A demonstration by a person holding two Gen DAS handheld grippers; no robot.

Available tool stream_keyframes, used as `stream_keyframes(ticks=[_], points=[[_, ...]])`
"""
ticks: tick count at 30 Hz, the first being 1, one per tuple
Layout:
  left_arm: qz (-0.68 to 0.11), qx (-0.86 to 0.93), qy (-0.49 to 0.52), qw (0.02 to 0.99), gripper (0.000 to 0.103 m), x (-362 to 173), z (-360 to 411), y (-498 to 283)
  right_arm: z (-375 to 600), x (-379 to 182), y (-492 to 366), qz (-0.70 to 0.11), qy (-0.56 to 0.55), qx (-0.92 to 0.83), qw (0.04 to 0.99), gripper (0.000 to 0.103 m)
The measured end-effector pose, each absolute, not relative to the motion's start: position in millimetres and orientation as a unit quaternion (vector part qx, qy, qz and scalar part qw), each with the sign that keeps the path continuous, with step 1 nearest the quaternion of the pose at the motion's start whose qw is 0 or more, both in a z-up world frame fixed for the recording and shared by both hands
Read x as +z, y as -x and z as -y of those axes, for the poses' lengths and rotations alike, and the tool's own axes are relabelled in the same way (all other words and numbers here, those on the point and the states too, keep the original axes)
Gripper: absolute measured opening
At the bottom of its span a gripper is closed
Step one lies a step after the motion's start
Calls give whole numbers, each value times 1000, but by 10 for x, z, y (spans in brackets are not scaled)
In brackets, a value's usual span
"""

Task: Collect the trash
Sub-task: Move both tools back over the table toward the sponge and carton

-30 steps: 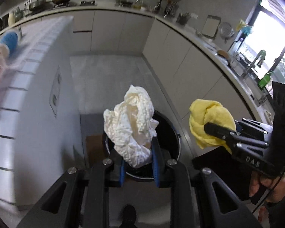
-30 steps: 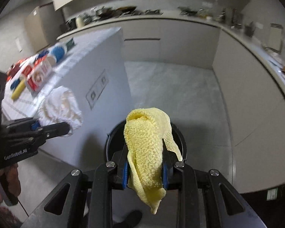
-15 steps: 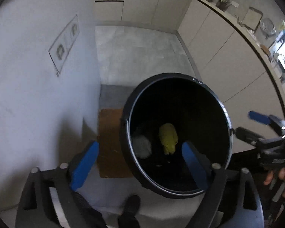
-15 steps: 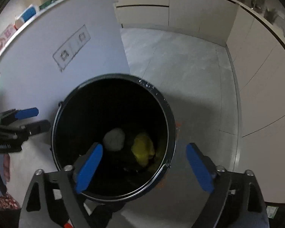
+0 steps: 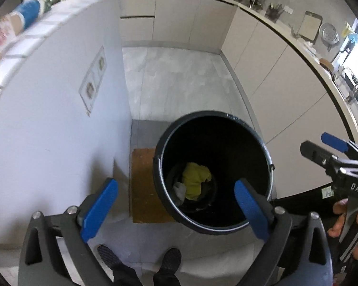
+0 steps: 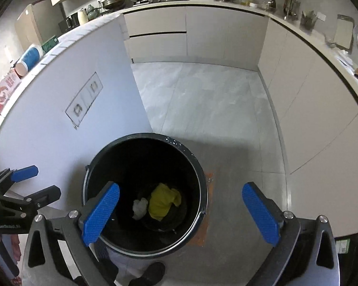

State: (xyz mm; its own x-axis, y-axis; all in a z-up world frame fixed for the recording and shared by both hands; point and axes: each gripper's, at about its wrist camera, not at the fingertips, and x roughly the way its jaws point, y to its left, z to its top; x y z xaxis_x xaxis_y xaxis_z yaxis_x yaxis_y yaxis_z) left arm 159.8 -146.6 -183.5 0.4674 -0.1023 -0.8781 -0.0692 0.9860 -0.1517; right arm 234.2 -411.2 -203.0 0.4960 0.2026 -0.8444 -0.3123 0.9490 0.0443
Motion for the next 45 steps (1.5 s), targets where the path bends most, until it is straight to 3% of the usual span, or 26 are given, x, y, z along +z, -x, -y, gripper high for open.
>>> stream_keyframes(ticks=[10,23,45], points=[[-470,-25,76,879,99,-1164,1259,-1200,3969,-1379,-1783,-438,54,144,886,103],[-404,34,122,906,100,-635,207,-579,3061,-753,-1325,-366,59,216,903,103],[-339,159,151,915,99,-377,-1062,137,1295,-335,-887,-331,118,307,885,103]])
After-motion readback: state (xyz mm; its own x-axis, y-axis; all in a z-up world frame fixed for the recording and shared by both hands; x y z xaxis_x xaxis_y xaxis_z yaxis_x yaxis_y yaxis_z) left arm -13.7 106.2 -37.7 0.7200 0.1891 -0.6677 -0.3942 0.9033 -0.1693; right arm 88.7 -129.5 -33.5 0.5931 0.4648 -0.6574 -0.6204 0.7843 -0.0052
